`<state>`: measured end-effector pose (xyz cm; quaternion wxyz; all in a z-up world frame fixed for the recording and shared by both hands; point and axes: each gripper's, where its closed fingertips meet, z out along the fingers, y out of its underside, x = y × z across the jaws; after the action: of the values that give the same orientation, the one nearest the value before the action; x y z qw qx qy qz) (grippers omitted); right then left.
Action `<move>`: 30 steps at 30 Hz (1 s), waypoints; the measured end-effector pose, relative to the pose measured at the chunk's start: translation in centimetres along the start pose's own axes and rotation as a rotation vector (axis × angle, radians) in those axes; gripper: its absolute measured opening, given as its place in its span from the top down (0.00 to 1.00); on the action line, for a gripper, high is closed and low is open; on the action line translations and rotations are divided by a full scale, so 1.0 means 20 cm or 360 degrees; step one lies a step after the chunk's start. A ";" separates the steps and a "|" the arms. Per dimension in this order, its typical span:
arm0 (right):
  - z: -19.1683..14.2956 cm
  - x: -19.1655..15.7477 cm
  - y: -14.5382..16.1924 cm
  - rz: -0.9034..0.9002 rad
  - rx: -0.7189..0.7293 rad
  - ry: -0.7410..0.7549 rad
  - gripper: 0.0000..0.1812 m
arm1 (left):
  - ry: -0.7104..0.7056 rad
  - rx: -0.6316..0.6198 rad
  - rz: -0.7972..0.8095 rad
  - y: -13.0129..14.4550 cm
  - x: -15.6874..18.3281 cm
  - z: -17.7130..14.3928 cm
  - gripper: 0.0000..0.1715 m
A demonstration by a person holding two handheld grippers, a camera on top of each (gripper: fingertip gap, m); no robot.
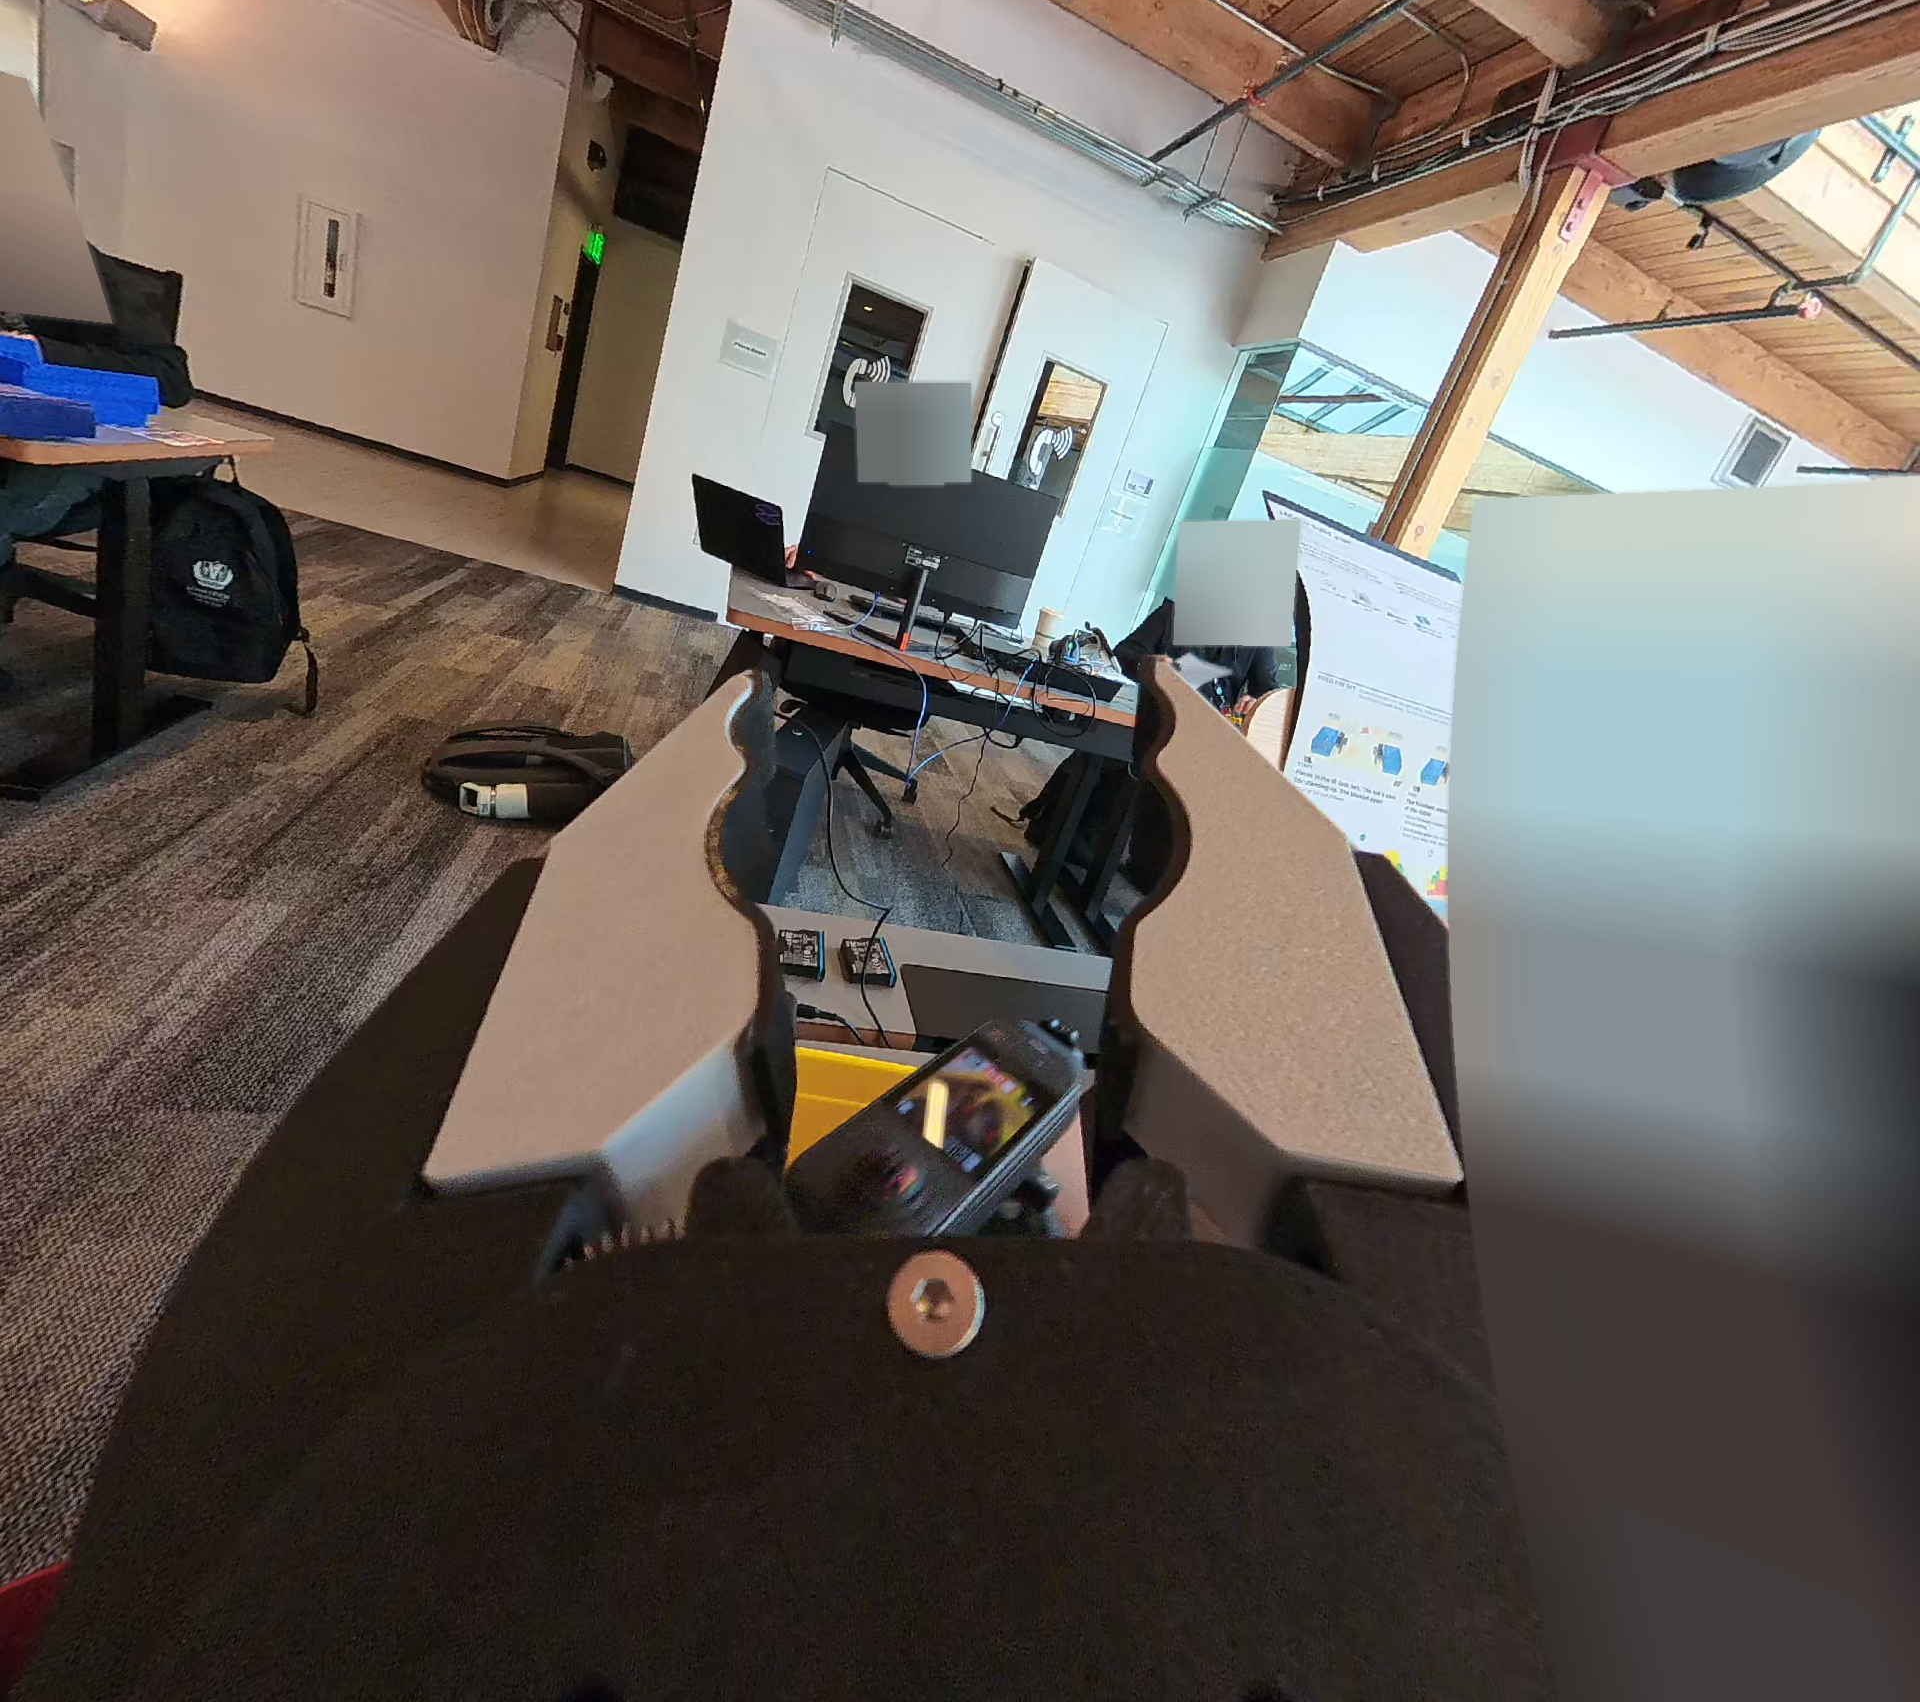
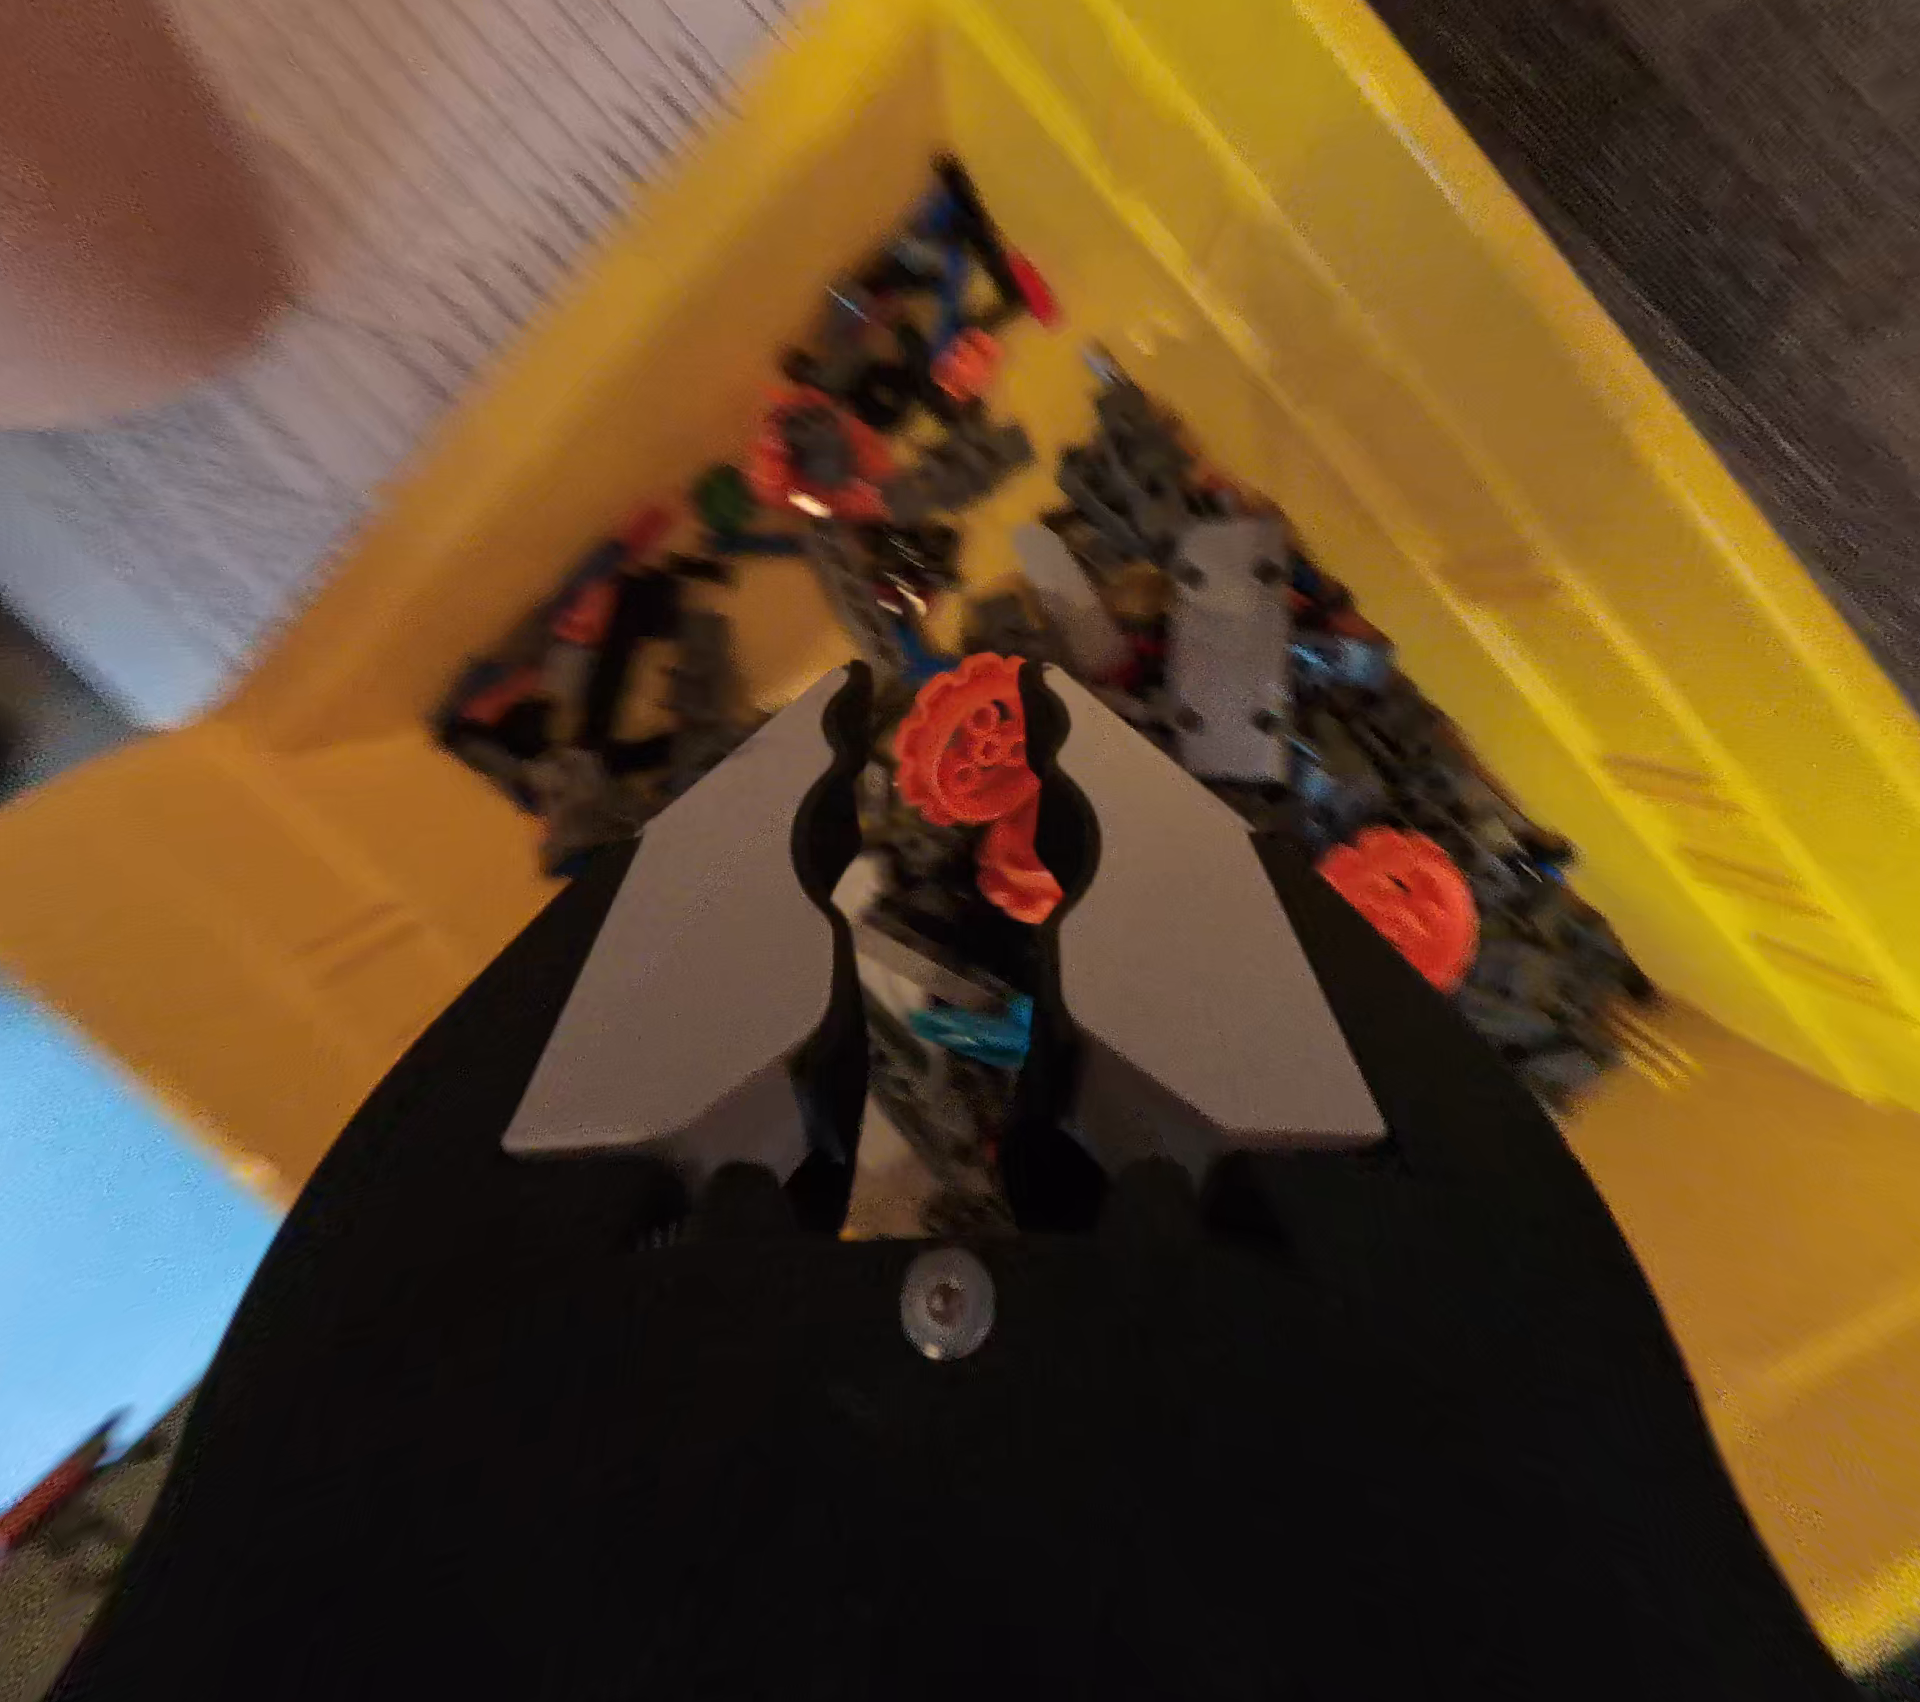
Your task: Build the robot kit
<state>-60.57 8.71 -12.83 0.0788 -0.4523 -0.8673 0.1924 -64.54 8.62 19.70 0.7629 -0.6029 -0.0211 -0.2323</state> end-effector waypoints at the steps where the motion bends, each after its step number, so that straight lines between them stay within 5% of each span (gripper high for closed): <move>1: -0.01 -0.08 -0.05 -0.0001 0.0068 -0.0110 0.87 | -0.0002 0.0005 0.0001 0.00 0.00 0.00 0.61; 4: 0.01 -0.33 -0.05 -0.0067 -0.0009 -0.0448 0.98 | 0.0000 0.0014 -0.0009 -0.01 -0.01 -0.01 0.61; 9: 0.14 -0.49 0.07 -0.0143 -0.0338 -0.0572 0.98 | 0.0000 0.0015 -0.0002 -0.01 0.00 -0.01 0.61; 13: 0.19 -0.49 0.13 -0.0113 -0.0515 -0.0507 0.98 | 0.0002 0.0015 -0.0006 -0.01 0.00 -0.01 0.61; 23: 0.21 -0.48 0.14 -0.0096 -0.0553 -0.0395 0.94 | 0.0012 0.0019 -0.0004 -0.01 0.00 -0.02 0.61; 30: 0.20 -0.40 0.16 -0.0038 -0.0566 -0.0277 1.00 | 0.0016 0.0016 0.0000 -0.01 0.01 -0.01 0.61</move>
<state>-54.85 2.80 -17.45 -0.0754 -0.4304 -0.8965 0.0736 -64.56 8.26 19.89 0.7661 -0.5979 -0.0186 -0.2352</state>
